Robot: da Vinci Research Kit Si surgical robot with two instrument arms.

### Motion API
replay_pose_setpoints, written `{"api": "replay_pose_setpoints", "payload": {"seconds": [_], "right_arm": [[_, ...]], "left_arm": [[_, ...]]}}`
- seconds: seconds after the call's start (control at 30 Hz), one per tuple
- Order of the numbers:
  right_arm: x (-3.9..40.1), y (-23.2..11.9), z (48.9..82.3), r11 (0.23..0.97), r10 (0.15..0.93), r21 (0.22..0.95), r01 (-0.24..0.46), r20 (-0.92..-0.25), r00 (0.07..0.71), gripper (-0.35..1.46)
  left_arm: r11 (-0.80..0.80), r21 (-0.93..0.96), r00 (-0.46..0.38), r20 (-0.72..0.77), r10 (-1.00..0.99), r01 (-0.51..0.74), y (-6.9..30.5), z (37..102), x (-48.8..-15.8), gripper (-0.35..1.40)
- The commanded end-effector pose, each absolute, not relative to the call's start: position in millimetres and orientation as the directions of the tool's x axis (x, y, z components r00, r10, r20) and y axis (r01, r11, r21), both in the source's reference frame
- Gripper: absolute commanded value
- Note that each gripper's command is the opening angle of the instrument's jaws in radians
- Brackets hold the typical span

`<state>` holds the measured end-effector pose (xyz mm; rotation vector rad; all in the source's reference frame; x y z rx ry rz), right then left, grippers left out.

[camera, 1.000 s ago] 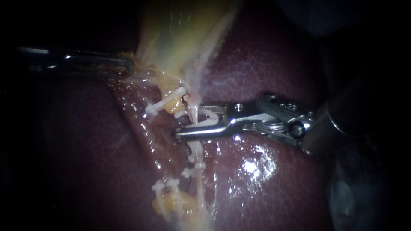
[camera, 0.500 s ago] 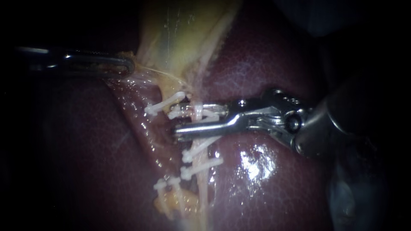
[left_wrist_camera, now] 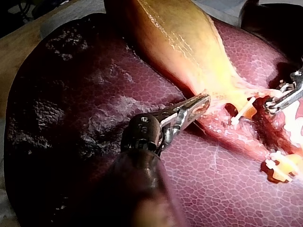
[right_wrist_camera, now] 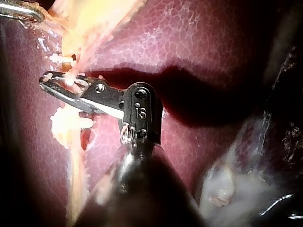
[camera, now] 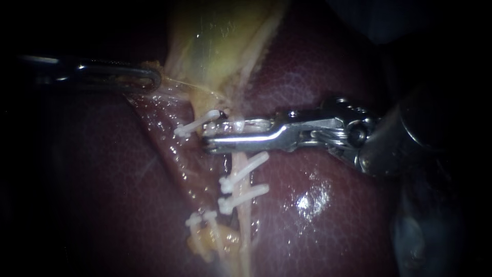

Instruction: Clipping third clip right tube

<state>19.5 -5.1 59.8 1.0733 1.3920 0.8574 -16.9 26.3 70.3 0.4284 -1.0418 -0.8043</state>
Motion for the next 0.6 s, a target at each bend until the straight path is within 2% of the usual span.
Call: {"api": "replay_pose_setpoints", "payload": {"seconds": [0.03, 0.2, 0.6], "right_arm": [[19.5, -5.1, 59.9, 0.314, 0.946, 0.941, 0.127, -0.321, 0.039, -0.35], [19.5, -5.2, 59.9, 0.303, 0.944, 0.938, 0.166, -0.319, 0.081, -0.35], [19.5, -5.4, 60.0, 0.304, 0.943, 0.938, 0.169, -0.321, 0.083, -0.35]], "left_arm": [[0.647, 0.66, 0.264, 0.593, -0.761, 0.381, 26.3, 70.3, -16.9, -0.35], [0.647, 0.66, 0.264, 0.593, -0.761, 0.381, 26.3, 70.3, -16.9, -0.35], [0.647, 0.66, 0.264, 0.593, -0.761, 0.381, 26.3, 70.3, -16.9, -0.35]]}}
